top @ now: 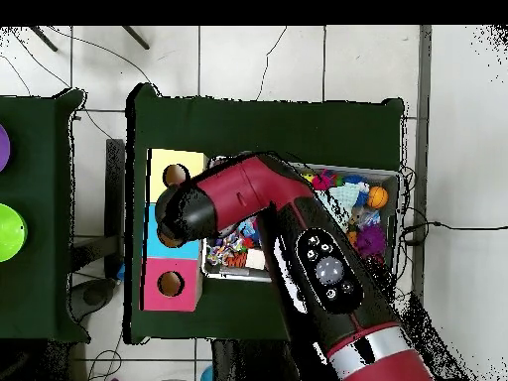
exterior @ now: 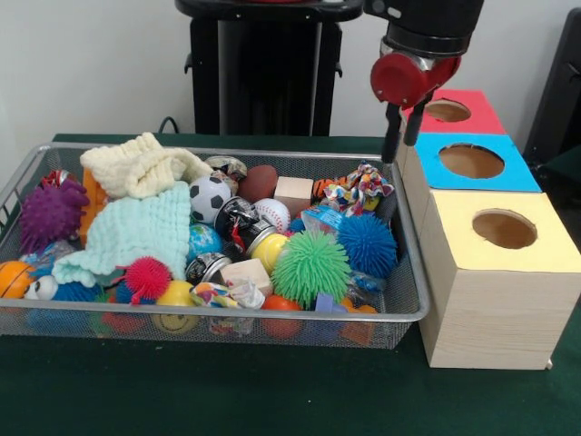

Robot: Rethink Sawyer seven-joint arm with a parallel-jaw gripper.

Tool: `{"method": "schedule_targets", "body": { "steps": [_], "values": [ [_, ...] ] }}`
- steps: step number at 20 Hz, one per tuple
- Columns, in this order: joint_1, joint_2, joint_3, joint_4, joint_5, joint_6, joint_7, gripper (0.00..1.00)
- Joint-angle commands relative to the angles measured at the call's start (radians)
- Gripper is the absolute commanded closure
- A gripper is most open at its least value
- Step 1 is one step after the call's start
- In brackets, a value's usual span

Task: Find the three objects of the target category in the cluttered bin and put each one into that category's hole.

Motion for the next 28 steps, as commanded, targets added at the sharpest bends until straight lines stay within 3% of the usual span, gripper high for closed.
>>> {"method": "schedule_targets", "body": {
  "steps": [1, 4, 10, 14, 21, 28],
  "values": [
    [-0.087, 0.022, -0.004, -0.030, -0.007, 0.054, -0.144, 0.00],
    [-0.115, 0.011, 0.007, 0.002, 0.018, 0.028, -0.118, 0.00],
    [-0.138, -0.075, -0.015, 0.074, -0.077, 0.099, -0.244, 0.00],
    [-0.208, -0.102, 0.058, 0.150, -0.017, 0.104, -0.329, 0.00],
    [-0.203, -0.079, 0.094, 0.111, -0.026, 0.136, -0.349, 0.00],
    [-0.280, -0.064, 0.141, 0.077, -0.048, 0.198, -0.501, 0.00]
  ]
}}
